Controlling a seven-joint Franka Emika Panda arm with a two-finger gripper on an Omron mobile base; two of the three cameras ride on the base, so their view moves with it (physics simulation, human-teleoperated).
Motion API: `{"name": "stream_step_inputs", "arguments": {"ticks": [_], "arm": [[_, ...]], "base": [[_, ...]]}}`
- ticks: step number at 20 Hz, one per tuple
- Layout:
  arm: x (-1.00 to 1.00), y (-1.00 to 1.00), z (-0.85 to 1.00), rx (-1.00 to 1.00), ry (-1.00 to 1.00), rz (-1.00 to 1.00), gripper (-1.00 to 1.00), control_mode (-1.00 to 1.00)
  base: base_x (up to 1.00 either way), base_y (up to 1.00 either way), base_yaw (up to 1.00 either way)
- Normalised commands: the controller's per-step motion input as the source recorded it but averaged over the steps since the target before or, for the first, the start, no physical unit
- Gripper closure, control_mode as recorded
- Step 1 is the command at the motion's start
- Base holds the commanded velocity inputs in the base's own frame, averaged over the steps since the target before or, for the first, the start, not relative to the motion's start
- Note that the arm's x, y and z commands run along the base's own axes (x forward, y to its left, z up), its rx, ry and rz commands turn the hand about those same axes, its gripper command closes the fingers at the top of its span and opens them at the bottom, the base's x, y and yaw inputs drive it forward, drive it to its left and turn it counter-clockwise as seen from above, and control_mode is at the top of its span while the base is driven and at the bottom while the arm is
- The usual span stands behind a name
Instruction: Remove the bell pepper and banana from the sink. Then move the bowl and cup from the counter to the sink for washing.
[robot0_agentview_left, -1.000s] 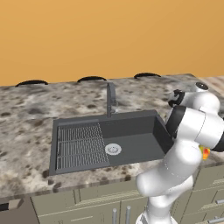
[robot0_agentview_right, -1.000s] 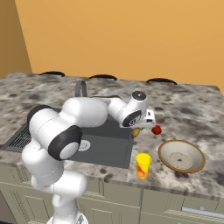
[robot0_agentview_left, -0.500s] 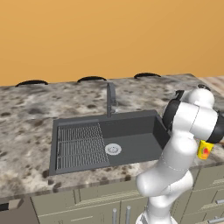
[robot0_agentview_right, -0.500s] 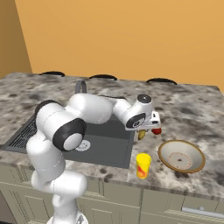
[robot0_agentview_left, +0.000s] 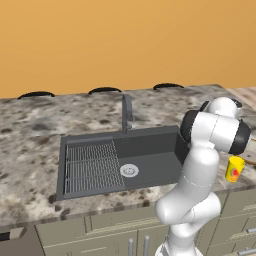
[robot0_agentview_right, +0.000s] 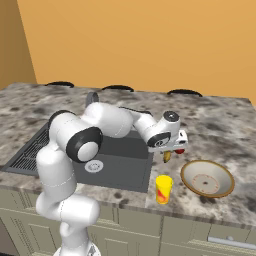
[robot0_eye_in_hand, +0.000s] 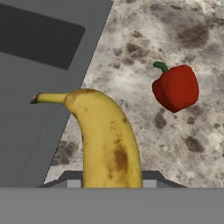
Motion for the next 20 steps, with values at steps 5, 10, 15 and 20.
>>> {"name": "stream_step_inputs", "arguments": {"ticks": [5, 10, 15, 20], "arm": [[0.12, -0.17, -0.15, 0.00, 0.02, 0.06, 1.00, -1.00], [0.17, -0.10, -0.17, 0.00, 0.09, 0.04, 1.00, -1.00], [0.27, -0.08, -0.17, 0.00, 0.16, 0.05, 1.00, -1.00], [0.27, -0.11, -0.17, 0.00, 0.16, 0.07, 1.00, -1.00]], "base": [[0.00, 0.00, 0.00], [0.00, 0.00, 0.00], [0.00, 0.00, 0.00], [0.00, 0.00, 0.00]]}}
